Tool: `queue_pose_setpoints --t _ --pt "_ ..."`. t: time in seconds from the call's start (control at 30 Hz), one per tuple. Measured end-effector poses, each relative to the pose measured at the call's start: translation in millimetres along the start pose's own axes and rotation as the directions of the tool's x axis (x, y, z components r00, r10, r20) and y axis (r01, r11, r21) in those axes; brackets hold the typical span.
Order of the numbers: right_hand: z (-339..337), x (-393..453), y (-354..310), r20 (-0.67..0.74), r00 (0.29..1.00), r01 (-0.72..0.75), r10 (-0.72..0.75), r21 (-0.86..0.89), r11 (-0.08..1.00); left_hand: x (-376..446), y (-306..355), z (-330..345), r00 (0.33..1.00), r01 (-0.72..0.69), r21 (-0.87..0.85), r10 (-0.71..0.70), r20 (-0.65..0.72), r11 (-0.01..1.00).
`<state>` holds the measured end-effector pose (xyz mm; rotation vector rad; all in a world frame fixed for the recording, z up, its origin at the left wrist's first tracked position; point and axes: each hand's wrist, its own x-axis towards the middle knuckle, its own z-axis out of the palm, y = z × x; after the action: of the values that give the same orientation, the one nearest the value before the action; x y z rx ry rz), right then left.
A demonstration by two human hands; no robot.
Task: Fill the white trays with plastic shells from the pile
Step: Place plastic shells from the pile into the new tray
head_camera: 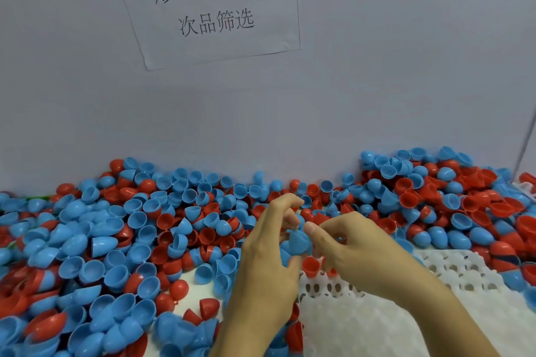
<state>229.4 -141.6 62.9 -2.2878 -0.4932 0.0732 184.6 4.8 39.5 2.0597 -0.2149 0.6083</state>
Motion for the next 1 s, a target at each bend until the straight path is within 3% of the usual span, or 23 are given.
queue_pose_setpoints --t 0.1,0.27,0.4,0.5,0.7,1.0 --pt "-3 1 3 -0.040 0.997 -0.061 0.063 0.046 0.997 1 0 2 0.999 -0.017 -0.005 0.017 0.029 1.000" --pt "-10 -1 6 -0.140 0.988 -0.034 0.058 0.167 0.985 -1 -2 -1 0.993 0.081 -0.196 -0.062 0.100 0.977" --pt "-10 -1 4 -0.142 0.990 0.004 0.021 0.172 0.985 7 -3 -4 0.934 0.350 -0.438 -0.343 0.098 0.828" --pt "-7 -1 1 -0.150 0.988 0.042 -0.025 0.115 0.992 7 -7 -6 0.899 0.431 -0.527 -0.400 0.180 0.733" --pt "-1 -1 4 -0.148 0.983 0.097 -0.110 -0.095 0.991 6 -14 -2 0.887 0.454 -0.500 -0.429 0.173 0.737" --pt "-8 -5 -4 -0.052 0.979 0.198 -0.199 -0.022 0.980 7 -10 -5 0.874 0.480 -0.571 -0.420 0.245 0.666"
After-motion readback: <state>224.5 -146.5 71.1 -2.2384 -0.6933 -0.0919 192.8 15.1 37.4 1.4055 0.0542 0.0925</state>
